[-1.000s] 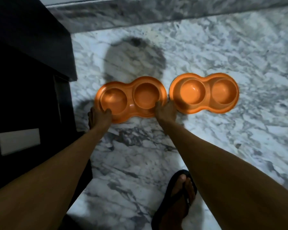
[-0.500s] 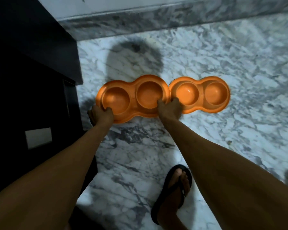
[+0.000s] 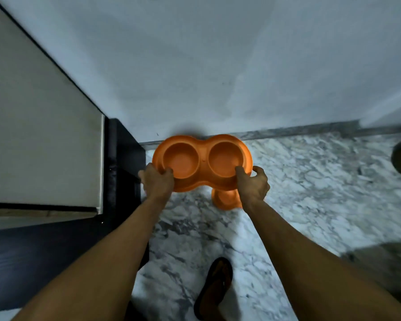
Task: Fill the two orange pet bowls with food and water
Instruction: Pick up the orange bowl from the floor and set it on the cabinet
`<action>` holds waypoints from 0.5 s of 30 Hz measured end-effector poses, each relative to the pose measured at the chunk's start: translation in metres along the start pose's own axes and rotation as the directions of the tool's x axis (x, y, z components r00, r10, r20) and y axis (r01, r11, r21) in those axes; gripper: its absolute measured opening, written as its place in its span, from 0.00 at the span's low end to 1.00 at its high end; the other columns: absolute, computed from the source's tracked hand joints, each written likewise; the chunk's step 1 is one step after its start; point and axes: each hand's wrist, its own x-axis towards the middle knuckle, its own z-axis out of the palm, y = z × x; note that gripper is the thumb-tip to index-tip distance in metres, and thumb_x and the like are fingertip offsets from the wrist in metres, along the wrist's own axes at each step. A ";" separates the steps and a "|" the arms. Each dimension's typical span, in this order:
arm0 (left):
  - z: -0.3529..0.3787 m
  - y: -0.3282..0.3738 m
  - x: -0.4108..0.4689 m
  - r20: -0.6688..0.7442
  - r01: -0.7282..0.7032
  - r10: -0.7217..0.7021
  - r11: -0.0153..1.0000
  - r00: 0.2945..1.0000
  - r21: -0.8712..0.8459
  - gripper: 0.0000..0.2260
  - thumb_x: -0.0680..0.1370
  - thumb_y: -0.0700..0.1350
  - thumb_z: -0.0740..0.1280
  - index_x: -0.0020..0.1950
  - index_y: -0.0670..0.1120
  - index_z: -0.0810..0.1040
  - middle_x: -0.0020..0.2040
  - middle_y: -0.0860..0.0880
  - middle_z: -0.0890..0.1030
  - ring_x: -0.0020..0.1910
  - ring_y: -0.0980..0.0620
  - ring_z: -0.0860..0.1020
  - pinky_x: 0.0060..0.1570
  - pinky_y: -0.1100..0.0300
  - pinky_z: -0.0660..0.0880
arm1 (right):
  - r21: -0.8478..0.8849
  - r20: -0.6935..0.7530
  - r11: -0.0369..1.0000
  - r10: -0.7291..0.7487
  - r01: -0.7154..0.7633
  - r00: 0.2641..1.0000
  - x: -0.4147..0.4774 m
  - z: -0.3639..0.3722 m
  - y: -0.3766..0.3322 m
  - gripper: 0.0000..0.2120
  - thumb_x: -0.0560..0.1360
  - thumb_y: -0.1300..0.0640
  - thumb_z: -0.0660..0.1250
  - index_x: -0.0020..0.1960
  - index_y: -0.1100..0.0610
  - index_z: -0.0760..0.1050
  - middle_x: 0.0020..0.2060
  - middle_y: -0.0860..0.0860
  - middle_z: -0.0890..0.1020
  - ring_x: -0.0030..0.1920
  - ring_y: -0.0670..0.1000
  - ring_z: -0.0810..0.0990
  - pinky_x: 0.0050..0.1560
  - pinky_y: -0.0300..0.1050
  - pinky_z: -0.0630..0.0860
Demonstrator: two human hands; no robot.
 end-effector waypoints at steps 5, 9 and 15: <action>-0.082 0.058 -0.067 -0.007 -0.074 0.073 0.991 0.997 -0.111 0.15 0.75 0.47 0.65 0.53 0.36 0.76 0.56 0.34 0.75 0.45 0.40 0.76 0.47 0.50 0.74 | 0.082 0.003 0.996 -0.046 0.046 0.999 -0.080 -0.070 -0.071 0.29 0.72 0.47 0.71 0.69 0.56 0.72 0.60 0.60 0.78 0.60 0.60 0.77 0.58 0.56 0.76; -0.143 0.087 -0.108 -0.040 -0.101 0.097 0.985 0.995 -0.141 0.18 0.74 0.48 0.66 0.54 0.35 0.76 0.54 0.34 0.76 0.49 0.37 0.77 0.45 0.53 0.71 | 0.131 -0.014 0.983 -0.126 0.127 0.992 -0.141 -0.107 -0.115 0.28 0.72 0.49 0.71 0.68 0.58 0.73 0.60 0.60 0.79 0.63 0.60 0.75 0.58 0.55 0.74; -0.242 0.106 -0.166 -0.098 -0.174 0.152 0.940 0.984 -0.294 0.24 0.72 0.52 0.65 0.57 0.33 0.76 0.58 0.33 0.75 0.56 0.39 0.74 0.51 0.55 0.64 | 0.191 -0.082 0.957 -0.208 0.220 0.975 -0.242 -0.136 -0.152 0.24 0.72 0.48 0.70 0.65 0.56 0.75 0.61 0.59 0.79 0.62 0.61 0.76 0.58 0.55 0.74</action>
